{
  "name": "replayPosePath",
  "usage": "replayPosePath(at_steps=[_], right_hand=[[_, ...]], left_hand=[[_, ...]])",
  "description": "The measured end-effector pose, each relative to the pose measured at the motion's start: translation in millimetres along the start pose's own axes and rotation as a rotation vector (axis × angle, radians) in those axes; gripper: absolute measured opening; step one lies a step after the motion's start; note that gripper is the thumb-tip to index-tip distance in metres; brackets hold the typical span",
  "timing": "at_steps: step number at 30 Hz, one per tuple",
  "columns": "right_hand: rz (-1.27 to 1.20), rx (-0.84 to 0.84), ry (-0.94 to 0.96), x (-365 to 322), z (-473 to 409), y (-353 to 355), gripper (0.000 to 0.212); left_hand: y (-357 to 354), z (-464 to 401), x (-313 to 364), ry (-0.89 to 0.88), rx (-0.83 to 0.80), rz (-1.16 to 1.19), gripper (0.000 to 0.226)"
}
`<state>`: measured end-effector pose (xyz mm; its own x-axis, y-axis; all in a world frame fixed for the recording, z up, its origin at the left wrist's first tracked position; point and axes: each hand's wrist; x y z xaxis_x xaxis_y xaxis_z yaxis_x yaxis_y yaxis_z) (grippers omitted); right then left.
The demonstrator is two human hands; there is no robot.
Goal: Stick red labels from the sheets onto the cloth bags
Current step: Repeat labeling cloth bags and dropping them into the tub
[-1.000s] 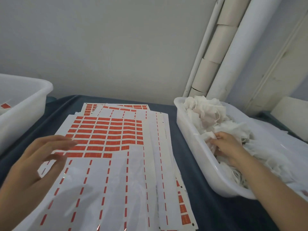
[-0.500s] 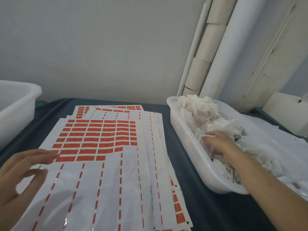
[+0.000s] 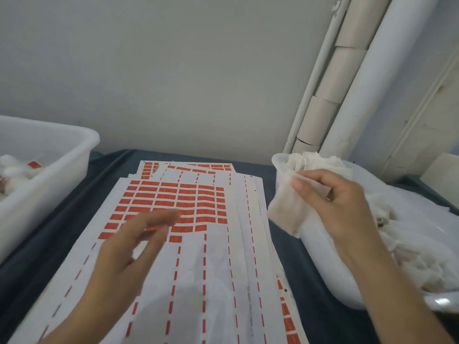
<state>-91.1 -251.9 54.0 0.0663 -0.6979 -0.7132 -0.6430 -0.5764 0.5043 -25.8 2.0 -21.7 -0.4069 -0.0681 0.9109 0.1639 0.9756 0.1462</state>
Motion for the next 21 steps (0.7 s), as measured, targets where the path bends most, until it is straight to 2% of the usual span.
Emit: replayPosePath(at_steps=[4,8,10,12,15,18,21], right_hand=[[-0.097,-0.291,-0.082,-5,29,-75,0.007],[-0.155,-0.291,-0.228,12,47,-118,0.009],[-0.206,-0.275,-0.296,19,52,-129,0.01],[-0.282,-0.287,-0.326,23,57,-133,0.017],[-0.362,-0.317,-0.322,29,58,-132,0.034],[-0.296,-0.374,-0.309,32,55,-130,0.031],[-0.272,-0.464,-0.244,33,53,-125,0.019]], left_hand=[[-36,-9,-2,0.221,-0.198,0.219,0.028],[-44,-9,-27,0.36,-0.267,0.36,0.036],[-41,-5,-36,0.462,-0.288,0.543,0.039],[-37,-5,-41,0.488,-0.269,0.649,0.039],[-34,-8,-45,0.459,-0.238,0.598,0.034],[-34,-7,-48,0.417,-0.344,0.466,0.027],[-33,-6,-49,0.363,-0.413,0.354,0.036]])
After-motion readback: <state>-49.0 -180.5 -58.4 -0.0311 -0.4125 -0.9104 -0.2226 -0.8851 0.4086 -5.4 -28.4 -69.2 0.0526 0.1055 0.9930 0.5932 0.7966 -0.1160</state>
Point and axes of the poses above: each hand's wrist, its own z-axis away from the middle knuckle, its own y-axis out of the back of the hand, x = y × z, and after that the axes turned 11 degrees about z, right-handed
